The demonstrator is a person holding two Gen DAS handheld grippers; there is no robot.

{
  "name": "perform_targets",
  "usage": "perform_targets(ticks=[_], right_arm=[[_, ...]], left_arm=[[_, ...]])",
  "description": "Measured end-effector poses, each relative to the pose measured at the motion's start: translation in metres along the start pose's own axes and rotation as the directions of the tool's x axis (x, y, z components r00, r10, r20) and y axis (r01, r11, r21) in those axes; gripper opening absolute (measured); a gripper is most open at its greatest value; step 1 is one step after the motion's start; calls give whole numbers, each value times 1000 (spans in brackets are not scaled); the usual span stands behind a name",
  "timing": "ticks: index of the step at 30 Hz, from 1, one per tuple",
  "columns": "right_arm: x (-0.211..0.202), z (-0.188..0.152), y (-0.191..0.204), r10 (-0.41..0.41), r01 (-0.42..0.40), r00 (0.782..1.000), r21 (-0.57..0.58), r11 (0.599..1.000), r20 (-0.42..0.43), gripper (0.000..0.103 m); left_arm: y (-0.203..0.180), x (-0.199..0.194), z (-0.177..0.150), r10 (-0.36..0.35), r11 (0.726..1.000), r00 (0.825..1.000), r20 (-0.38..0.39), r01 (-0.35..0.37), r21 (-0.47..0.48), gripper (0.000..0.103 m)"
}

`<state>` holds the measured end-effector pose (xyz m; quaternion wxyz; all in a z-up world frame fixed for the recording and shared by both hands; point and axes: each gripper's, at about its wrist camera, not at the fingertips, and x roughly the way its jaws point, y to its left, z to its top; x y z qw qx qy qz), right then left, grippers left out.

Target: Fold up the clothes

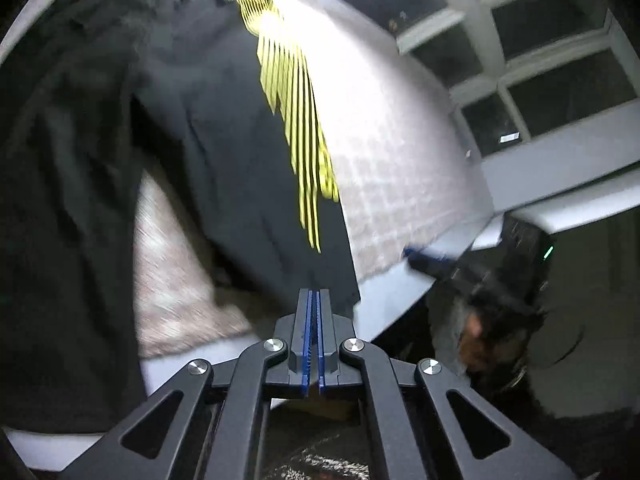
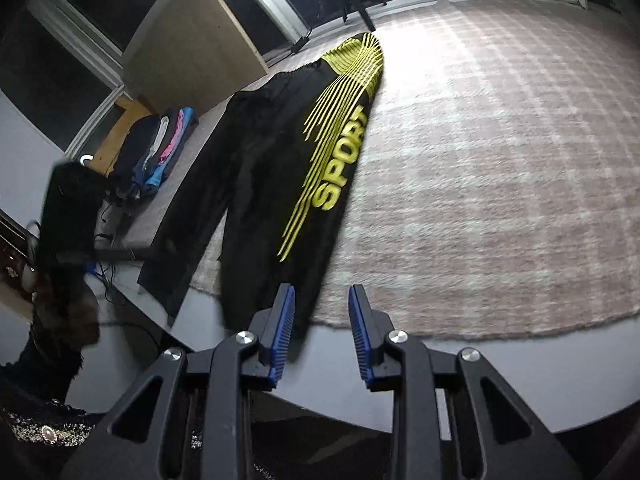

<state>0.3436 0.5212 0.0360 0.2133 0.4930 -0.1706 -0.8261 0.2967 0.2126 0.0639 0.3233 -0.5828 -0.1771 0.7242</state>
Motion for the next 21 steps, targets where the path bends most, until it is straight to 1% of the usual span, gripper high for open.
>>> perform_targets(ticks=[3, 4, 5, 6, 7, 9, 11, 12, 13, 15, 16, 18, 21], right_arm=[[8, -5, 11, -10, 10, 1000, -19, 1000, -6, 29], [11, -7, 14, -19, 19, 1000, -25, 1000, -6, 32], [13, -8, 16, -27, 27, 1000, -27, 999, -7, 32], [15, -9, 17, -31, 31, 999, -20, 999, -5, 32], [17, -9, 17, -35, 35, 999, -13, 999, -3, 32], [19, -10, 18, -40, 40, 999, 4, 999, 4, 32], [17, -10, 18, -50, 50, 999, 17, 999, 19, 32], [16, -9, 19, -57, 56, 998, 20, 998, 25, 32], [14, -10, 21, -63, 63, 998, 17, 998, 31, 32], [10, -10, 23, -76, 76, 996, 10, 997, 41, 32], [7, -11, 24, -85, 85, 995, 8, 996, 46, 32], [2, -14, 25, -95, 94, 994, 8, 995, 59, 32], [-6, -19, 24, -103, 102, 992, 13, 995, 77, 32]], left_arm=[[15, -35, 10, 27, 1000, 997, 70, -27, -5, 0], [22, -38, 12, 27, 999, 998, 64, -26, -20, 0], [29, -37, 13, 11, 999, 999, 40, -9, -39, 0], [32, -33, 12, 6, 999, 1000, 16, -5, -50, 0], [29, -23, 8, 23, 999, 1000, -7, -24, -44, 0], [21, -1, -2, 37, 999, 998, -59, -39, -25, 8], [13, 24, -11, 41, 999, 993, -113, -42, -5, 30], [9, 37, -15, 45, 999, 989, -142, -45, -1, 32], [6, 47, -18, 49, 999, 985, -166, -49, 3, 33], [1, 60, -20, 69, 998, 981, -182, -68, 9, 36], [0, 63, -20, 85, 996, 980, -178, -85, 9, 39], [-2, 68, -20, 113, 993, 979, -171, -114, 8, 39], [-4, 68, -20, 119, 993, 980, -158, -119, 9, 37]])
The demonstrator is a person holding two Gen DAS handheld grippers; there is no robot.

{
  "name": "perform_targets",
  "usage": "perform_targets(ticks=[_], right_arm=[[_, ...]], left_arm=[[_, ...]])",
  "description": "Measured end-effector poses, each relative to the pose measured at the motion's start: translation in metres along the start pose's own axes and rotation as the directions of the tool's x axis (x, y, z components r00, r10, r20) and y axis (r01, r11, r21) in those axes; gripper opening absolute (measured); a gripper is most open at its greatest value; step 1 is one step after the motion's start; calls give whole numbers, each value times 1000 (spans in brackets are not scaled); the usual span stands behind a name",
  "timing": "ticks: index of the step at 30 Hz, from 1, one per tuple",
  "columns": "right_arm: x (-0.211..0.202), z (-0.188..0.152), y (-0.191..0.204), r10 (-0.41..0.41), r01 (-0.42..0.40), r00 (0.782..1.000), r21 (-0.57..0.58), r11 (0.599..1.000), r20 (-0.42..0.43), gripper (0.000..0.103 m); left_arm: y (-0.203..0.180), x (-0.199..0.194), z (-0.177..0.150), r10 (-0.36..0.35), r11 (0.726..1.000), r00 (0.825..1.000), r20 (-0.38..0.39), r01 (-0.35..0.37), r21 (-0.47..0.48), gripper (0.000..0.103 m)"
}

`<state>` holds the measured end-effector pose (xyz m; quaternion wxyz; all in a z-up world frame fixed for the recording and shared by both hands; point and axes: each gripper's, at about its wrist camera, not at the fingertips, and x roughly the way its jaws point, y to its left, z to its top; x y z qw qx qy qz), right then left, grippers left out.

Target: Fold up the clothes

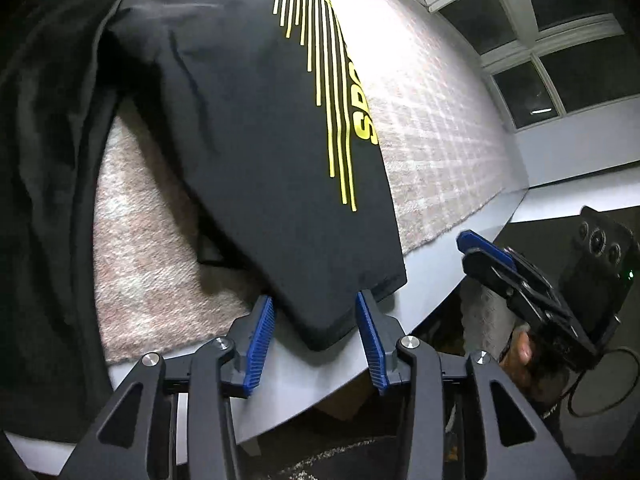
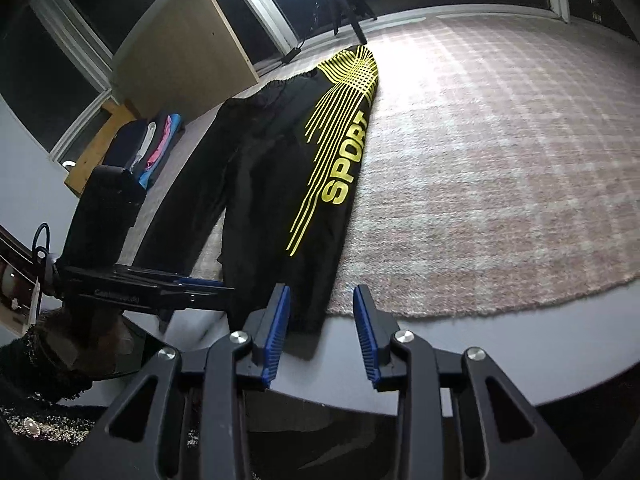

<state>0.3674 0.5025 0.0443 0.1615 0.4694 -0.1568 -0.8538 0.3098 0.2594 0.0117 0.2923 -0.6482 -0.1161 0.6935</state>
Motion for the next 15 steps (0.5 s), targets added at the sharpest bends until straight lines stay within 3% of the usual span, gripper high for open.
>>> perform_targets(ticks=[1, 2, 3, 7, 9, 10, 15], right_arm=[[-2, -2, -1, -2, 2, 1000, 4, 1000, 6, 32], [-4, -3, -2, -4, 4, 1000, 11, 1000, 12, 32], [-6, -4, -3, -5, 5, 1000, 17, 1000, 18, 32], [-8, -8, -1, 6, -6, 1000, 22, 1000, 22, 33], [-5, -10, 4, 23, -23, 1000, 7, 1000, 18, 40], [-3, -12, 7, 32, -32, 999, -5, 999, 15, 45], [17, -19, 30, 40, -40, 999, -69, 997, 3, 45]], left_arm=[[0, -2, 0, 0, 1000, 1000, 10, 0, 1, 33], [0, -3, 0, -8, 1000, 1000, 18, 8, 0, 12], [-1, -5, 0, -24, 1000, 999, 23, 24, -4, 0], [1, -32, 3, -116, 993, 990, 75, 118, -29, 1], [3, -58, 7, -163, 985, 979, 126, 169, -37, 1], [5, -75, 9, -159, 986, 973, 167, 166, -31, 1], [47, -137, 16, -75, 991, 948, 310, 106, -85, 1]])
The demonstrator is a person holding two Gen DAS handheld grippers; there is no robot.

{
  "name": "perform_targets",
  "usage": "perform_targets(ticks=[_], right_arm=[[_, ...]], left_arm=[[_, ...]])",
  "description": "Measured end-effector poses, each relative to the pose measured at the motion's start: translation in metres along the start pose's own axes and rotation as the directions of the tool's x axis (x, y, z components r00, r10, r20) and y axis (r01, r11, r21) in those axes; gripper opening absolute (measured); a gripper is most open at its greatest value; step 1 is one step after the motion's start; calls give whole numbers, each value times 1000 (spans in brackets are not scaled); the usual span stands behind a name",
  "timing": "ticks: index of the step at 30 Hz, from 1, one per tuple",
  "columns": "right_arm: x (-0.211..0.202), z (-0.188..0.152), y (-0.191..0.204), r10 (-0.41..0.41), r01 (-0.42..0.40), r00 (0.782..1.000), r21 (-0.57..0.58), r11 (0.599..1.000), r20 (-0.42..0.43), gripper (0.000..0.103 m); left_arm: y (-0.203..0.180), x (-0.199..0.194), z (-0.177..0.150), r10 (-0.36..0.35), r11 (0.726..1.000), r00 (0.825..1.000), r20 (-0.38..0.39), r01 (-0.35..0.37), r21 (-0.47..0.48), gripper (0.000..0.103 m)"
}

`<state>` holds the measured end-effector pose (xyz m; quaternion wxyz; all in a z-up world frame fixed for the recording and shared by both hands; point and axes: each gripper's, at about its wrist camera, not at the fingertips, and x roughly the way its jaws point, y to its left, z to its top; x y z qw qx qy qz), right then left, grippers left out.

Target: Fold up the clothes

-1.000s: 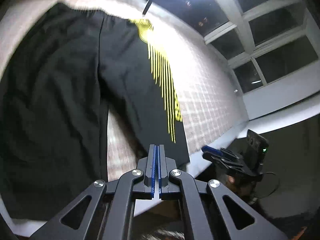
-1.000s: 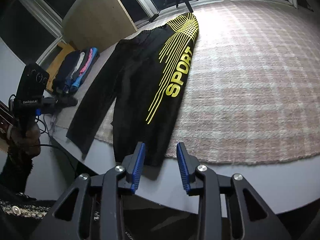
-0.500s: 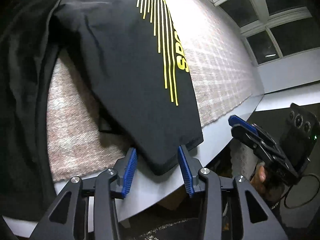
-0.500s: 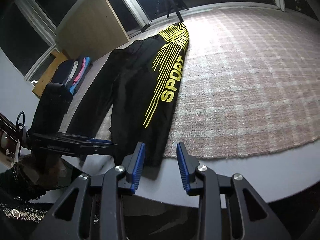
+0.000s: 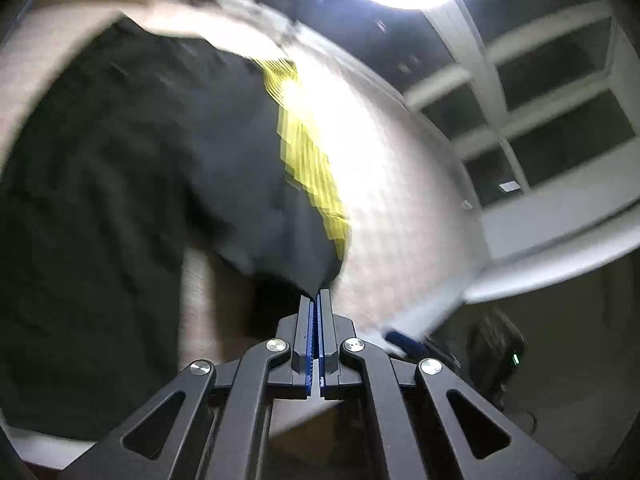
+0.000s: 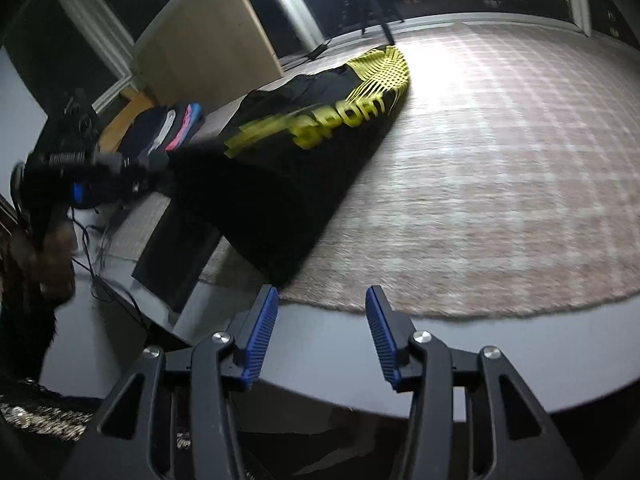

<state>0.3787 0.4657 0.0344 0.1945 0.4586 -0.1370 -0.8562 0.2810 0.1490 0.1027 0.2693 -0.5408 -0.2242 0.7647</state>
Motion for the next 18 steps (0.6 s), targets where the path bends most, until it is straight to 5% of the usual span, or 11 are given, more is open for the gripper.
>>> perform_targets(ticks=[7, 13, 16, 18], right_arm=[[50, 4, 51, -3, -1, 999, -126, 992, -34, 45], [98, 12, 94, -79, 56, 994, -274, 960, -74, 45], [115, 11, 110, -183, 155, 982, -361, 919, -45, 45], [116, 14, 110, -203, 174, 978, -370, 913, -41, 36]], left_arm=[[59, -24, 16, 116, 988, 991, 72, -108, -107, 1], [61, -3, 15, 110, 987, 992, 57, -102, -124, 1], [63, -5, 15, 105, 988, 993, 57, -97, -116, 1], [66, -11, 14, 91, 990, 994, 54, -85, -111, 1]])
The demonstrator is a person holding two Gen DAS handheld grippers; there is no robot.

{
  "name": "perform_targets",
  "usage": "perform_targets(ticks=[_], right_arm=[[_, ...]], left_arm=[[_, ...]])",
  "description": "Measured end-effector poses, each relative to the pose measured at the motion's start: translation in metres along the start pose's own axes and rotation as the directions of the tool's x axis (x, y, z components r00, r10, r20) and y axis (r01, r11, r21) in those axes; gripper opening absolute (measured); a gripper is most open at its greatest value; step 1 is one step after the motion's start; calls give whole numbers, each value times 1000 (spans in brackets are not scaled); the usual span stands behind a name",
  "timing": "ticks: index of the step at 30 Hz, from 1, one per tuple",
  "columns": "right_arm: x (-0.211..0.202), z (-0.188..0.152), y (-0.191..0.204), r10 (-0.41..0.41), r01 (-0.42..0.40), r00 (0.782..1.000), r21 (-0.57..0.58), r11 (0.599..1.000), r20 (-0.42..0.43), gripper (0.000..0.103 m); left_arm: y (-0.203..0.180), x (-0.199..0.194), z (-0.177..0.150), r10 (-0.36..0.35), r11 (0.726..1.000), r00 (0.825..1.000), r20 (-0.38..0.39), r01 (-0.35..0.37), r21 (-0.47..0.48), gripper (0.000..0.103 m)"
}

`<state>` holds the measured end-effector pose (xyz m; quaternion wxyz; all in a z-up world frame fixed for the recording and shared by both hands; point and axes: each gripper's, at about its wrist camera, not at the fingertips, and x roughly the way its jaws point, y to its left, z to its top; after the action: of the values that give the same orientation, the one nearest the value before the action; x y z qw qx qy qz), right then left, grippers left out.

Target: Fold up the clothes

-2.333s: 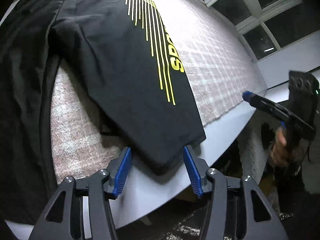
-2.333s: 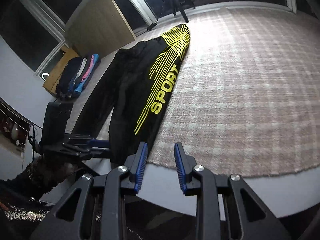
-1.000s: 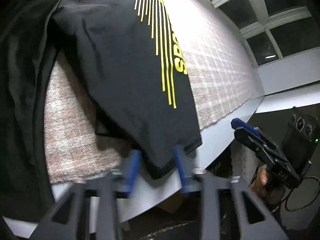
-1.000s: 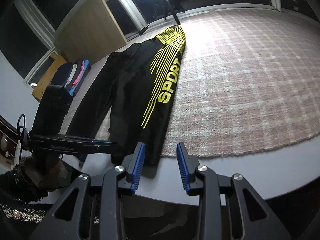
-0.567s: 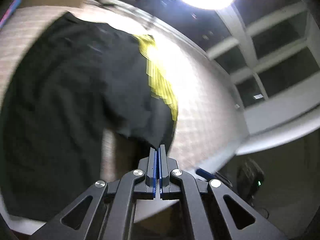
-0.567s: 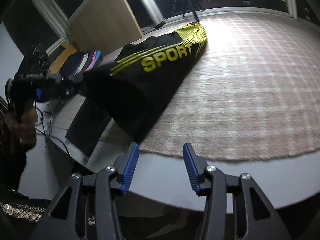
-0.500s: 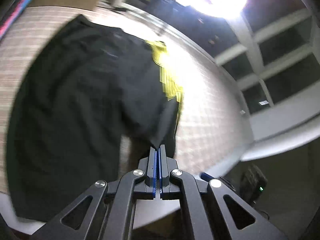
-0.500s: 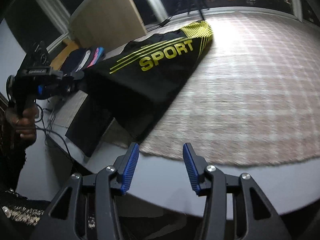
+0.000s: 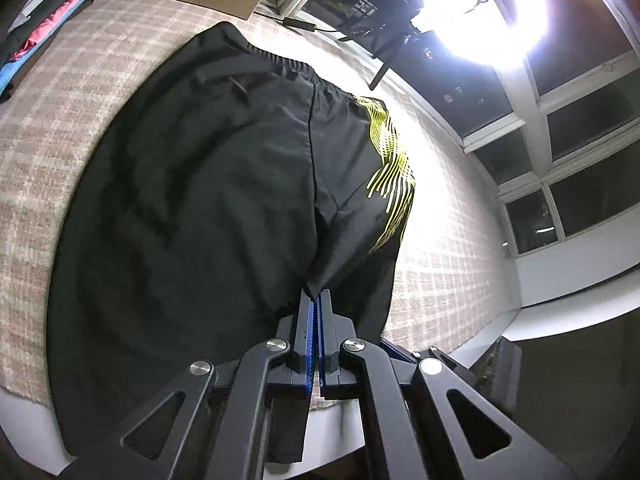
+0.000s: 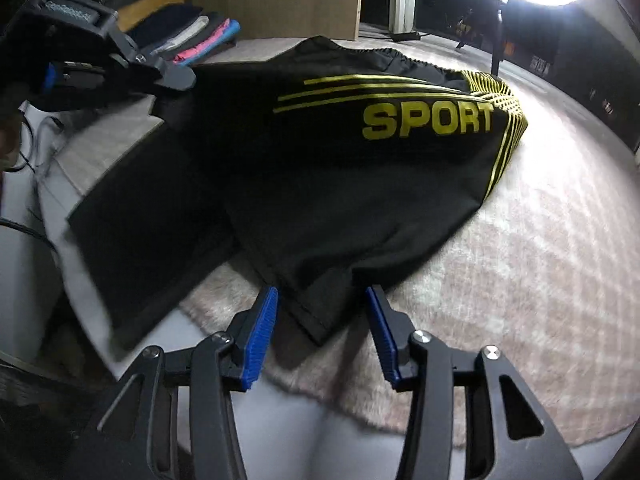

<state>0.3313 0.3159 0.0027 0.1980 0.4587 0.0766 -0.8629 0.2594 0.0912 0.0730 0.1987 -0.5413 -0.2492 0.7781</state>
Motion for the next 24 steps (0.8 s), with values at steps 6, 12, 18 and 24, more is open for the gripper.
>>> perform_targets(ticks=[6, 12, 18, 24], right_arm=[[-34, -1, -29, -73, 72, 996, 12, 997, 52, 3], [-114, -1, -86, -247, 247, 960, 17, 969, 129, 3], [-145, -9, -109, -379, 387, 918, -55, 920, 121, 3], [-97, -36, -134, -433, 427, 901, -112, 897, -30, 3]], left_arm=[[-9, 1, -13, -65, 998, 997, -36, 65, 5, 1], [-44, 29, -45, -183, 982, 973, -140, 187, 14, 1], [-82, 88, -80, -191, 974, 942, -277, 218, 67, 1], [-98, 138, -102, -144, 974, 912, -383, 199, 108, 2]])
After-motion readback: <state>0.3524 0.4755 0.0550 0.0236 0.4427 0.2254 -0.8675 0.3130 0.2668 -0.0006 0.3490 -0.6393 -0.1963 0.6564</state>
